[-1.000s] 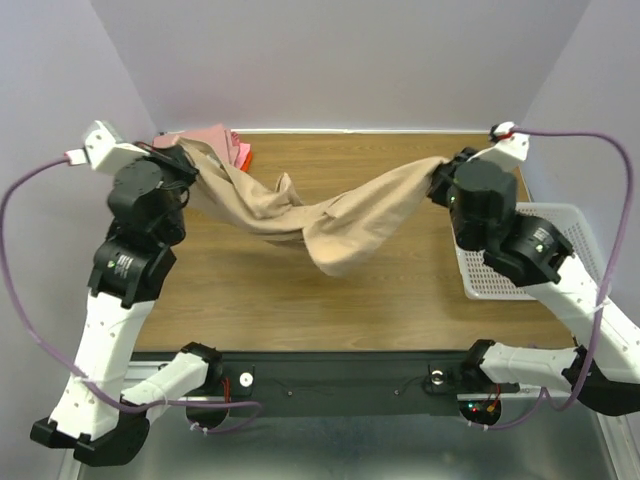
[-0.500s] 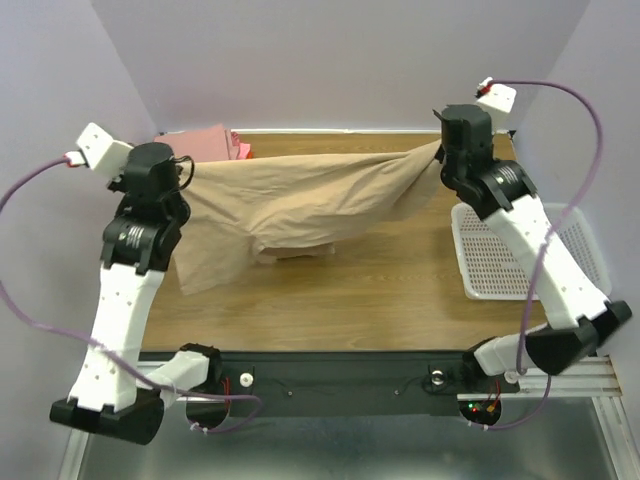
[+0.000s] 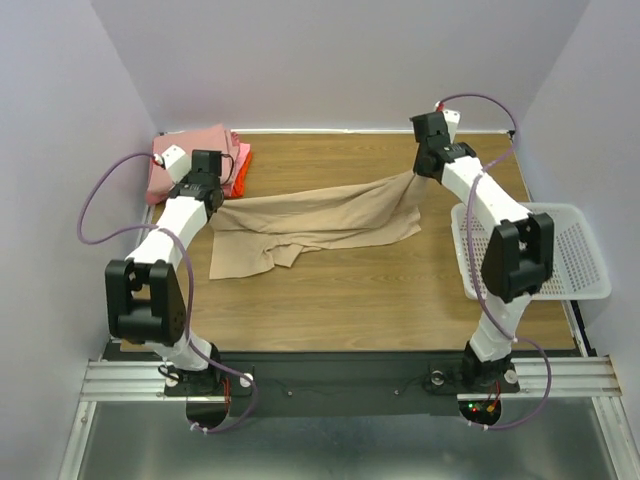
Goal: Fold and stack the t-shirts
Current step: Flatten the tshirt out
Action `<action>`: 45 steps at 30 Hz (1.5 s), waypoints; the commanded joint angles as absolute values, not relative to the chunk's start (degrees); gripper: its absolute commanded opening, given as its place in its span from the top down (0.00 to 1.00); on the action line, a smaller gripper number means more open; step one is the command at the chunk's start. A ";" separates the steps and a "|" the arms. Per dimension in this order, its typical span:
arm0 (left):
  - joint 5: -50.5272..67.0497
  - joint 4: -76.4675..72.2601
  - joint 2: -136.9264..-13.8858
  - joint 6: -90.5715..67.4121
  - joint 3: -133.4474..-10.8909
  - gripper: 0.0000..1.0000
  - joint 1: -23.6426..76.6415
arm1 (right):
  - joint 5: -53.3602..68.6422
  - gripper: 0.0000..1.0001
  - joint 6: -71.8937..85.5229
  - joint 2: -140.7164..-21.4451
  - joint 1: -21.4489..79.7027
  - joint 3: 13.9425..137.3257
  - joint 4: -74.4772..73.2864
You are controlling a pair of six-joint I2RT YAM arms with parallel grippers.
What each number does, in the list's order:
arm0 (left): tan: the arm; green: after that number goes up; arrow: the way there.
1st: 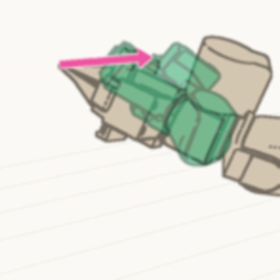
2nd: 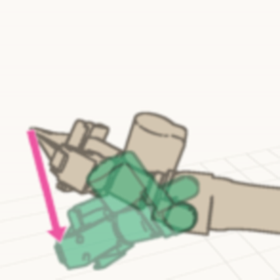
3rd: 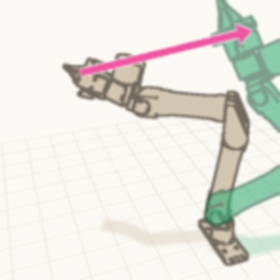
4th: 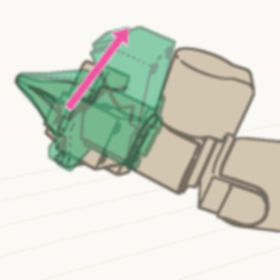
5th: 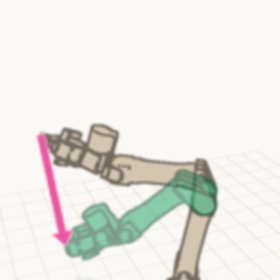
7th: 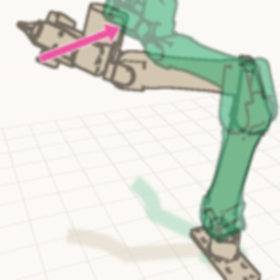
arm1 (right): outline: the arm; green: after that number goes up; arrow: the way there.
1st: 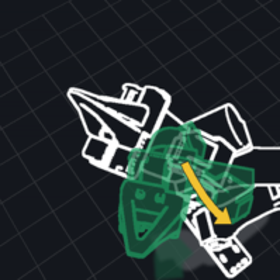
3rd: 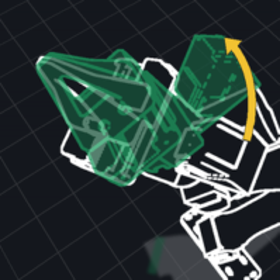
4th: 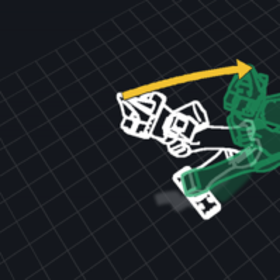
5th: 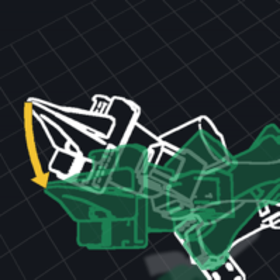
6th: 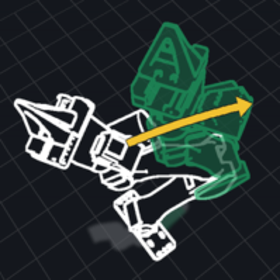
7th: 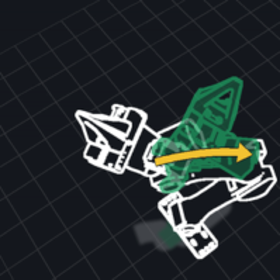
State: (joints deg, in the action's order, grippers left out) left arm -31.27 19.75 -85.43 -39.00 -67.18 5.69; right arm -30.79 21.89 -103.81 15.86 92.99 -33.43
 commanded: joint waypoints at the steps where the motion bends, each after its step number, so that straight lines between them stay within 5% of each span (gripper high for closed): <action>1: -31.20 13.80 -90.33 -39.72 -71.62 1.00 5.10 | -27.34 1.00 18.28 -111.93 14.15 102.29 -26.54; 7: -32.43 12.57 -95.53 -40.69 -76.38 1.00 4.83 | -26.28 1.00 14.86 -123.65 13.10 120.12 -26.10; 14: -30.77 12.21 -100.27 -39.29 -79.36 1.00 4.66 | -24.80 0.95 11.69 -130.34 12.39 126.12 -26.10; 17: -27.78 15.99 -102.92 -39.20 -83.05 0.64 4.66 | -23.56 0.59 11.69 -130.87 12.04 125.34 -26.19; 18: -26.12 16.78 -103.09 -39.11 -84.19 0.51 4.66 | -23.38 0.37 11.69 -130.43 12.04 123.94 -26.19; 19: -25.41 17.40 -102.23 -38.33 -84.29 0.02 4.66 | -22.77 0.26 11.78 -128.69 12.04 122.88 -26.19; 21: -24.26 17.49 -99.95 -38.41 -82.20 0.02 4.92 | -21.36 0.04 11.78 -126.57 12.04 120.08 -26.19; 23: -23.47 17.49 -94.78 -38.85 -79.64 0.02 5.18 | -19.35 0.00 12.82 -123.59 12.04 117.52 -26.28; 34: -18.90 21.69 -61.90 -49.11 -45.37 0.01 8.00 | -7.56 0.00 21.26 -98.90 14.85 86.77 -24.53; 45: -14.24 19.17 -64.33 -49.66 -35.51 0.02 8.00 | -6.85 0.00 26.89 -88.07 16.35 68.73 -20.65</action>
State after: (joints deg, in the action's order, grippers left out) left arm -16.19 22.44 -61.82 -49.36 -35.48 7.92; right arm -6.66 24.75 -92.05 16.58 69.67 -23.94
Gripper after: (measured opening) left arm 0.985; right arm 0.995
